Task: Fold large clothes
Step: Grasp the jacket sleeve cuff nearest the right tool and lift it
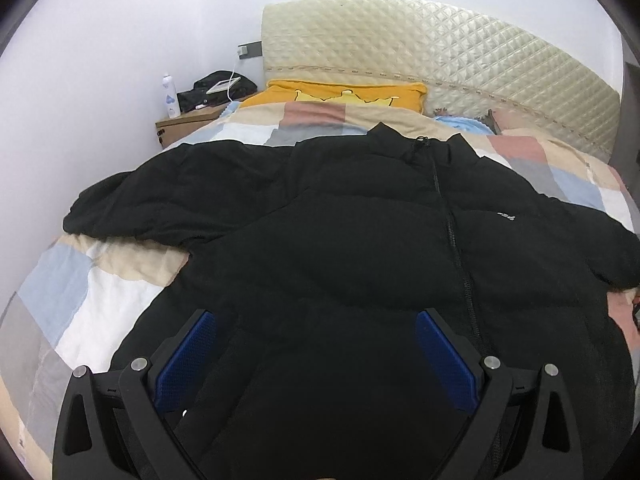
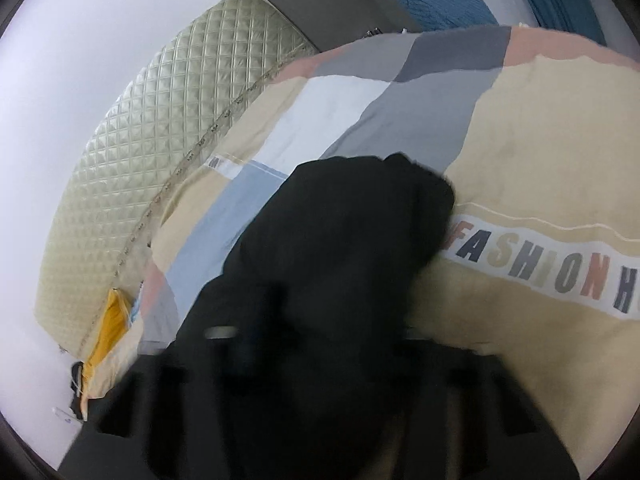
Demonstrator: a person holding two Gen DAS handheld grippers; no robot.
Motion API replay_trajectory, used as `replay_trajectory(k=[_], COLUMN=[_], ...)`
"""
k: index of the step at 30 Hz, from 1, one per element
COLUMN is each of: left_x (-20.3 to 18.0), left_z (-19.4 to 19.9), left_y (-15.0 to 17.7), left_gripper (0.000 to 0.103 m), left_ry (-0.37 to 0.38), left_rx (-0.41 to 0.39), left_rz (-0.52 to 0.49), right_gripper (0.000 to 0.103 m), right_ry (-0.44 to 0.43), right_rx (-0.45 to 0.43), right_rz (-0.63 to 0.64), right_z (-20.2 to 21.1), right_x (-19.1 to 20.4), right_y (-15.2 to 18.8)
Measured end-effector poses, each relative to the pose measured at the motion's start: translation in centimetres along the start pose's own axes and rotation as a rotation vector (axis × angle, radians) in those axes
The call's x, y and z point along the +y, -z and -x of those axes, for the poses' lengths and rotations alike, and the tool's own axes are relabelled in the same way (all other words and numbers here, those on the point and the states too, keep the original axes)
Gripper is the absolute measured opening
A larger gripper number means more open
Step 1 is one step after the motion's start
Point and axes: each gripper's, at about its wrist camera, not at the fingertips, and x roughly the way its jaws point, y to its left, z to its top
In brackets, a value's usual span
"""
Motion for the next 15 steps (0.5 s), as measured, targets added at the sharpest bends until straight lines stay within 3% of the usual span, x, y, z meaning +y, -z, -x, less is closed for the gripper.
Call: replay_trajectory(k=[3,5,10,15], left_x=[0.1,0.2,0.2,0.9], left_z=[0.5,0.9,2.0,3.6], left_y=[0.4,0.7,0.8,0.1], left_gripper=[0.101,0.101,0.101,0.101], left_ry=[-0.002,0.001,-0.014,-0.03], left_rx=[0.002,-0.003,0.002,-0.041], left_rz=[-0.015,-0.019,-0.049,-0.068], right_gripper=[0.011,0.008,0.006,0.006], right_ry=[0.012,0.028,0.098,0.165], right_rx=[-0.019,-0.033,-0.083,-0.138], right_rz=[0.079,0.093,0.085,0.044], right_z=[1.3,2.1,4.5,7.1], right_x=[1.3,1.7,1.9,2.3], right_y=[0.2,0.2,-0.8,-2.2])
